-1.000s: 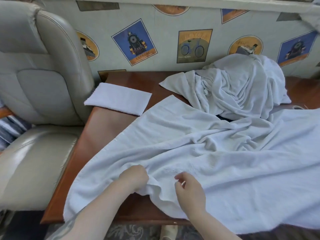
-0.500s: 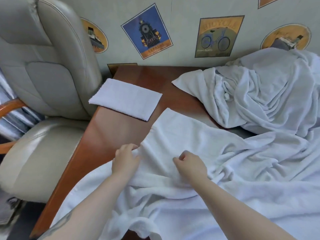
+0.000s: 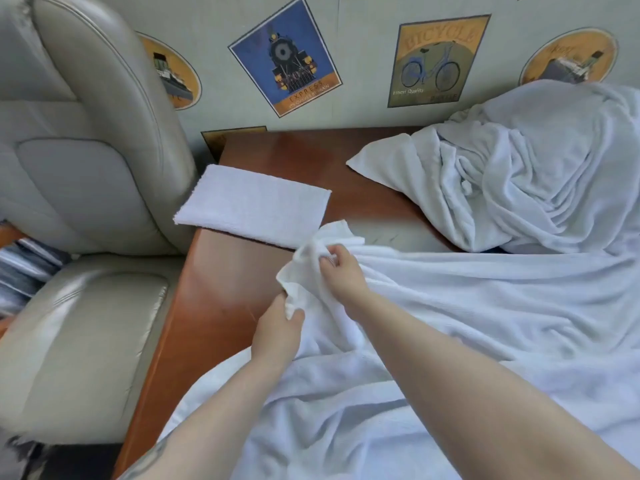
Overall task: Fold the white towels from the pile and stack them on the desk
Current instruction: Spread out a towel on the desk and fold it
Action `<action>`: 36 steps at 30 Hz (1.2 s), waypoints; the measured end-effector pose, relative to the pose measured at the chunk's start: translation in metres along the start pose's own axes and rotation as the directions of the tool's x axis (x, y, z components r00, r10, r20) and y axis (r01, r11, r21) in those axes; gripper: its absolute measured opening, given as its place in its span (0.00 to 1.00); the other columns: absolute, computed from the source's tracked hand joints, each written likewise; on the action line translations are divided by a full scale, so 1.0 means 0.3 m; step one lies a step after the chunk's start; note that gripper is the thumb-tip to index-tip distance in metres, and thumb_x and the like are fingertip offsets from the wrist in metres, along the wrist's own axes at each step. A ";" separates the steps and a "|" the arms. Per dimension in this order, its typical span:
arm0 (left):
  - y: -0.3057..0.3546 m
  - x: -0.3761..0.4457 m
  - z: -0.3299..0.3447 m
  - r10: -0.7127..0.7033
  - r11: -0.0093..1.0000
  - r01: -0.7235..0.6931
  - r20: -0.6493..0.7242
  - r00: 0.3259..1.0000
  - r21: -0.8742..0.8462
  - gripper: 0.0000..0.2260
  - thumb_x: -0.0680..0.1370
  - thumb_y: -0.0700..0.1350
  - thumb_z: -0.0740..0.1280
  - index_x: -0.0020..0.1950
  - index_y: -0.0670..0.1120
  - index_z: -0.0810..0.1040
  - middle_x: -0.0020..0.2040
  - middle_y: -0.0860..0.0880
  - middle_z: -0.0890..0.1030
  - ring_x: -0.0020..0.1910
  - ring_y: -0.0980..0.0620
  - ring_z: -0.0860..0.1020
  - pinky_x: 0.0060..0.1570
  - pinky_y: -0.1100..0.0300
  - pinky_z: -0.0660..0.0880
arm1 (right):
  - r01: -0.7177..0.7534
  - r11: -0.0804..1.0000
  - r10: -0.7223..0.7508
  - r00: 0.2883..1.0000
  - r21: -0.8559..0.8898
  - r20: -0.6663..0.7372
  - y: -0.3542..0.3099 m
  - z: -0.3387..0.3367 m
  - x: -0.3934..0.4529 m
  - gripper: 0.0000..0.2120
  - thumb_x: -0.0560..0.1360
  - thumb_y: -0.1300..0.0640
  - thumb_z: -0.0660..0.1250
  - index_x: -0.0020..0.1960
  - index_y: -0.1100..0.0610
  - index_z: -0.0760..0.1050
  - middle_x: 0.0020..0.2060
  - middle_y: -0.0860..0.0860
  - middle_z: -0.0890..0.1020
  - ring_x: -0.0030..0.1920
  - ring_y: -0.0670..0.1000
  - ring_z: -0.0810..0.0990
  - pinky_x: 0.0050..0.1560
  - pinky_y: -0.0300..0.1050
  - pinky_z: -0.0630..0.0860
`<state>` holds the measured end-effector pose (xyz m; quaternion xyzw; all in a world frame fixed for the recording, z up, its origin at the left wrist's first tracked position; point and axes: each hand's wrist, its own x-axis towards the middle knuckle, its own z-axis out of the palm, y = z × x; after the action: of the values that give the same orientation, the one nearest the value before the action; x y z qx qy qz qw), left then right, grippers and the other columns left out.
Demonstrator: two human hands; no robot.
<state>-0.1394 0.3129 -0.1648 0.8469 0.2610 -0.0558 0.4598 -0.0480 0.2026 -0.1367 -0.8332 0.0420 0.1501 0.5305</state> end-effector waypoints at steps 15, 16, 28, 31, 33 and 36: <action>0.062 0.209 -0.401 0.118 0.984 -0.132 -0.119 0.986 -0.123 0.34 0.77 0.41 0.69 0.78 0.47 0.55 0.67 0.44 0.72 0.65 0.45 0.72 0.58 0.57 0.70 | 0.203 0.976 -0.210 0.974 0.073 0.091 -0.390 0.151 0.091 0.33 0.75 0.68 0.61 0.77 0.52 0.58 0.67 0.45 0.69 0.67 0.50 0.68 0.64 0.45 0.70; 0.033 0.204 -0.397 0.103 0.994 -0.107 -0.091 0.991 -0.039 0.37 0.76 0.40 0.69 0.79 0.46 0.52 0.71 0.44 0.68 0.69 0.45 0.69 0.60 0.57 0.69 | 0.165 0.986 -0.165 0.985 -0.007 0.042 -0.331 0.158 0.055 0.33 0.74 0.69 0.60 0.76 0.53 0.60 0.69 0.47 0.69 0.69 0.51 0.68 0.66 0.47 0.69; -0.344 -0.074 -0.186 0.011 0.623 -0.218 0.271 0.963 0.751 0.47 0.57 0.77 0.21 0.70 0.53 0.21 0.68 0.48 0.20 0.76 0.45 0.30 0.72 0.38 0.38 | 0.034 0.594 -0.003 0.999 -0.804 0.041 0.370 0.213 -0.522 0.36 0.74 0.29 0.37 0.71 0.42 0.22 0.74 0.41 0.26 0.69 0.41 0.19 0.68 0.51 0.20; -0.391 -0.042 -0.224 -0.025 0.662 -0.171 0.249 0.968 0.730 0.41 0.69 0.75 0.32 0.71 0.52 0.20 0.67 0.48 0.17 0.74 0.46 0.26 0.71 0.36 0.37 | -0.012 0.596 0.022 1.000 -0.803 0.001 0.354 0.237 -0.518 0.43 0.68 0.23 0.35 0.72 0.43 0.22 0.72 0.42 0.24 0.70 0.44 0.19 0.68 0.56 0.19; -0.415 -0.038 -0.250 -0.015 0.661 -0.175 0.246 0.969 0.730 0.40 0.75 0.72 0.42 0.71 0.53 0.21 0.66 0.49 0.17 0.74 0.46 0.27 0.72 0.37 0.36 | -0.039 0.606 0.037 0.999 -0.795 -0.021 0.342 0.274 -0.528 0.49 0.65 0.19 0.39 0.72 0.45 0.21 0.71 0.44 0.21 0.70 0.47 0.19 0.66 0.60 0.19; -0.443 -0.076 -0.282 0.022 0.641 -0.194 0.235 0.972 0.743 0.38 0.77 0.70 0.44 0.70 0.52 0.21 0.68 0.50 0.20 0.75 0.46 0.28 0.72 0.40 0.34 | -0.041 0.593 0.040 0.999 -0.804 -0.022 0.344 0.327 -0.585 0.51 0.63 0.17 0.41 0.71 0.43 0.20 0.70 0.45 0.20 0.71 0.49 0.19 0.64 0.63 0.18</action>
<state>-0.2369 0.4311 -0.2086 0.9650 0.1135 -0.2191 0.0886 -0.2588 0.2301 -0.2135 -0.9818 -0.0109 0.1643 0.0949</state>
